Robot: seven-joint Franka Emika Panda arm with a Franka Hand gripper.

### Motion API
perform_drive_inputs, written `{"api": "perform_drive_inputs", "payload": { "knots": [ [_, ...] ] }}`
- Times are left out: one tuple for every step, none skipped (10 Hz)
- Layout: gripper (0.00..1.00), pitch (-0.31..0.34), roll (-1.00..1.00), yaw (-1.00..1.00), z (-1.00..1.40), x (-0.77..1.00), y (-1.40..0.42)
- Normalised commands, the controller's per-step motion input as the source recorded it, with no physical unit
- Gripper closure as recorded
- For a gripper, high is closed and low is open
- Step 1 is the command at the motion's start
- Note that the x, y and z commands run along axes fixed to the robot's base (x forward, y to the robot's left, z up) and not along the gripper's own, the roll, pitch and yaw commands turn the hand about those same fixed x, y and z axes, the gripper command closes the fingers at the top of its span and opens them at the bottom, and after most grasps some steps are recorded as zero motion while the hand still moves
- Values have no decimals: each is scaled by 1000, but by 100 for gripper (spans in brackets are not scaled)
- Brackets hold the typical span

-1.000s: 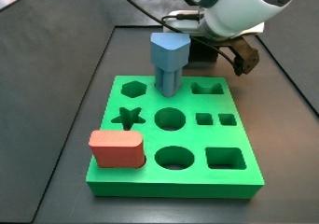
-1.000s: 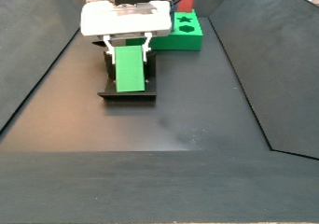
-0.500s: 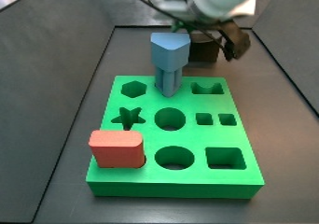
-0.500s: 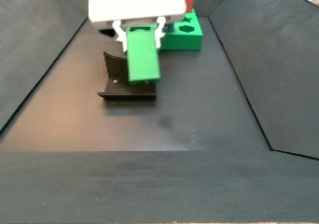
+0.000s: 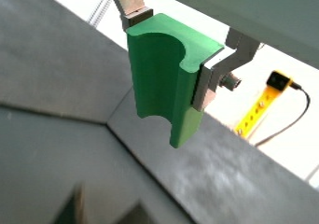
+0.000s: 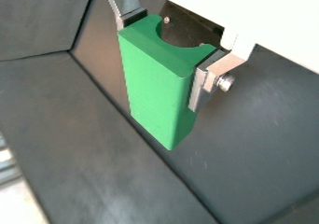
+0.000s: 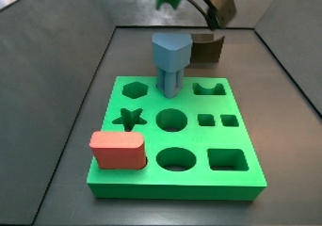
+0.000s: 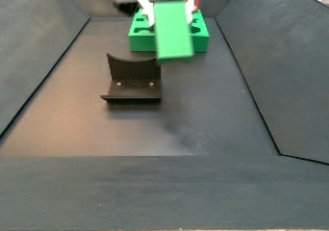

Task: Pick up the arch object. Move up. Place the arch object on the fixture. Regrasp the arch object. Rotate the arch object. Move to above the board. Insert the arch object.
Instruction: Rotate the arch object.

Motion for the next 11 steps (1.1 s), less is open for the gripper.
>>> {"api": "perform_drive_inputs", "payload": {
  "knots": [
    [100,-51,-94,-50,1000,-884,64],
    [100,-37,-97,-58,1000,-879,55],
    [100,-18,-94,-66,882,-759,39],
    [100,-2,-89,-65,710,-594,24],
    [100,23,-82,-59,488,-370,6],
    [100,41,-68,-49,326,-199,1],
    [100,-83,-965,-1000,0,0,0],
    [100,-72,-963,-1000,-156,62,16],
    [100,-42,-967,-1000,-88,-14,68],
    [100,15,-949,-1000,-5,-72,50],
    [100,68,-938,-1000,2,-45,36]
  ]
}}
